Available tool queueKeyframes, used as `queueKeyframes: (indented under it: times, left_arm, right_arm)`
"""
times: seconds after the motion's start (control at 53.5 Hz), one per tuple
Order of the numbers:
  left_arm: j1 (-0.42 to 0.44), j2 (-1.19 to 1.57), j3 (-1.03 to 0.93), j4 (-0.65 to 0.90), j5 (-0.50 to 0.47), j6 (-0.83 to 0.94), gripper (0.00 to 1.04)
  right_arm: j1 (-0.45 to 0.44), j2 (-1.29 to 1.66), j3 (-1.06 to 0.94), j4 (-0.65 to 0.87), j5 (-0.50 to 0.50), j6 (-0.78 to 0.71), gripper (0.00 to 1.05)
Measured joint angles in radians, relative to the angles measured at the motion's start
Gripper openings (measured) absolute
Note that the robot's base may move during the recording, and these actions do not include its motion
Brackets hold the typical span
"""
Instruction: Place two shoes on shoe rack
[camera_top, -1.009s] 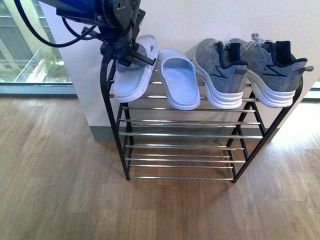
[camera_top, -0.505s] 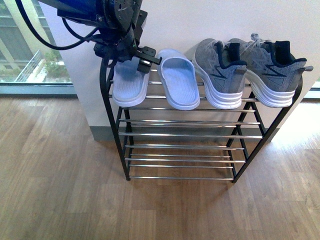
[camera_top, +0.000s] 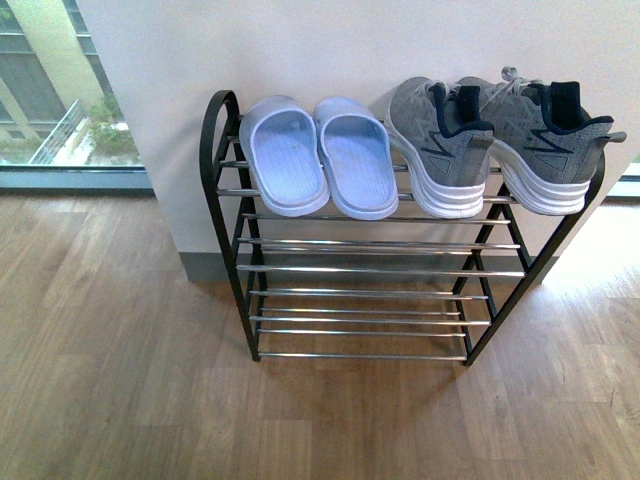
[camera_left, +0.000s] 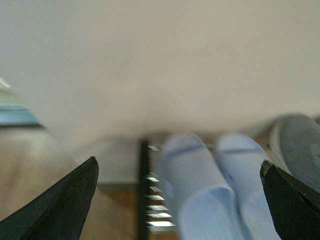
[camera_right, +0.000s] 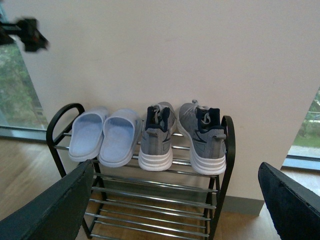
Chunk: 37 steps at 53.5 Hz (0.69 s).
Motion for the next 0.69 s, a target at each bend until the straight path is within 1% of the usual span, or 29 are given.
queueKeyframes:
  times: [0.019,0.037,0.093,0.112,0.168,0.187,0.224,0.243,0.299,0.392,0.486,0.691]
  left_arm:
    - [0.008,-0.06,-0.086,0.127,-0.047,0.018,0.9]
    - [0.013,-0.093,-0.139,0.215,-0.06,0.028,0.86]
    - [0.036,-0.177,-0.292,0.438,-0.057,0.051,0.75]
    - [0.047,-0.208,-0.367,0.521,-0.052,0.058,0.7]
    - [0.071,-0.262,-0.525,0.643,-0.029,0.069,0.57]
    - [0.074,-0.269,-0.545,0.653,-0.026,0.069,0.56]
    - [0.086,-0.294,-0.623,0.684,-0.011,0.072,0.48]
    - [0.094,-0.314,-0.676,0.7,-0.004,0.072,0.43]
    - [0.109,-0.359,-0.766,0.725,0.017,0.076,0.32]
    - [0.132,-0.446,-0.874,0.757,0.04,0.078,0.14]
    - [0.151,-0.511,-0.949,0.774,0.056,0.077,0.01]
    - [0.183,-0.623,-1.084,0.78,0.089,0.081,0.01]
  right_arm:
    - [0.0,0.0,0.0,0.0,0.0,0.0,0.95]
    - [0.0,0.0,0.0,0.0,0.0,0.0,0.95]
    - [0.0,0.0,0.0,0.0,0.0,0.0,0.95]
    - [0.0,0.0,0.0,0.0,0.0,0.0,0.95]
    - [0.0,0.0,0.0,0.0,0.0,0.0,0.95]
    - [0.0,0.0,0.0,0.0,0.0,0.0,0.95]
    - [0.0,0.0,0.0,0.0,0.0,0.0,0.95]
    - [0.0,0.0,0.0,0.0,0.0,0.0,0.95]
    - [0.0,0.0,0.0,0.0,0.0,0.0,0.95]
    - [0.0,0.0,0.0,0.0,0.0,0.0,0.95]
    - [0.0,0.0,0.0,0.0,0.0,0.0,0.95]
    - [0.0,0.0,0.0,0.0,0.0,0.0,0.95]
